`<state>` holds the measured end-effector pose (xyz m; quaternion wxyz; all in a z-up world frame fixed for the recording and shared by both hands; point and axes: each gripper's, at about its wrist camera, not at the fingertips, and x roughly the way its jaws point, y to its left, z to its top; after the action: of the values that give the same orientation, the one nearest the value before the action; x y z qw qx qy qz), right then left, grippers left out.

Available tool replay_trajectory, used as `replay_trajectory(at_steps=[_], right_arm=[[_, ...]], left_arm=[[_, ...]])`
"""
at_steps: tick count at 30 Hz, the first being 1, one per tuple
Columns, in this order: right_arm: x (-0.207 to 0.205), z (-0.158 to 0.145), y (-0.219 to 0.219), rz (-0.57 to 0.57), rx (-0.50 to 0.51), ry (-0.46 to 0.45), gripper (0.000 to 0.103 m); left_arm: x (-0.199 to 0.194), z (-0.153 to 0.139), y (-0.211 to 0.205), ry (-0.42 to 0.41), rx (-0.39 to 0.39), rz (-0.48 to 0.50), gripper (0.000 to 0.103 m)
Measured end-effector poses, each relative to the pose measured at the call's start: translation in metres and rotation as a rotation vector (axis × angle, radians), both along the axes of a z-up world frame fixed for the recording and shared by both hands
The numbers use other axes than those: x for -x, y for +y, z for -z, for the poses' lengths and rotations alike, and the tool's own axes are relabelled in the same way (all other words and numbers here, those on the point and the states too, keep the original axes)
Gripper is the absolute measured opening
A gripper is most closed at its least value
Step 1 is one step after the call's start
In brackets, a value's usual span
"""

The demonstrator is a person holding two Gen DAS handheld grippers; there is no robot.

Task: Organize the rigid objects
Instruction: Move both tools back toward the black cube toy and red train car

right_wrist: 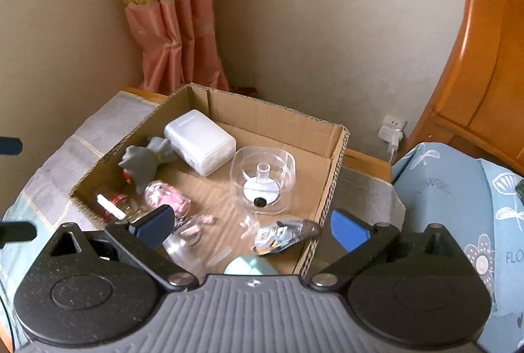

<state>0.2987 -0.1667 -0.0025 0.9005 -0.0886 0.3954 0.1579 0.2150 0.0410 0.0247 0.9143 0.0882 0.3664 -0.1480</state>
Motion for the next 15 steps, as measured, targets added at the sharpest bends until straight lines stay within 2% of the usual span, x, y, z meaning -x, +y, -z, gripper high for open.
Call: replay_trajectory(at_steps=[3,7,11,15], right_arm=[[0.025,0.001,0.003,-0.001,-0.009,-0.035,0.103],[0.059,0.013,0.002,-0.001,-0.077,-0.059,0.103],[0.085,0.041,0.004,0.012,-0.103,-0.038,0.103],[0.106,0.073,0.008,0.020,-0.057,-0.030,0.103]], left_arm=[[0.009,-0.002,0.002,-0.012,0.000,-0.023,0.099],[0.022,0.005,0.003,-0.015,0.019,-0.042,0.102],[0.032,0.025,-0.001,0.031,0.026,-0.045,0.102],[0.037,0.047,-0.005,0.084,0.053,-0.065,0.102]])
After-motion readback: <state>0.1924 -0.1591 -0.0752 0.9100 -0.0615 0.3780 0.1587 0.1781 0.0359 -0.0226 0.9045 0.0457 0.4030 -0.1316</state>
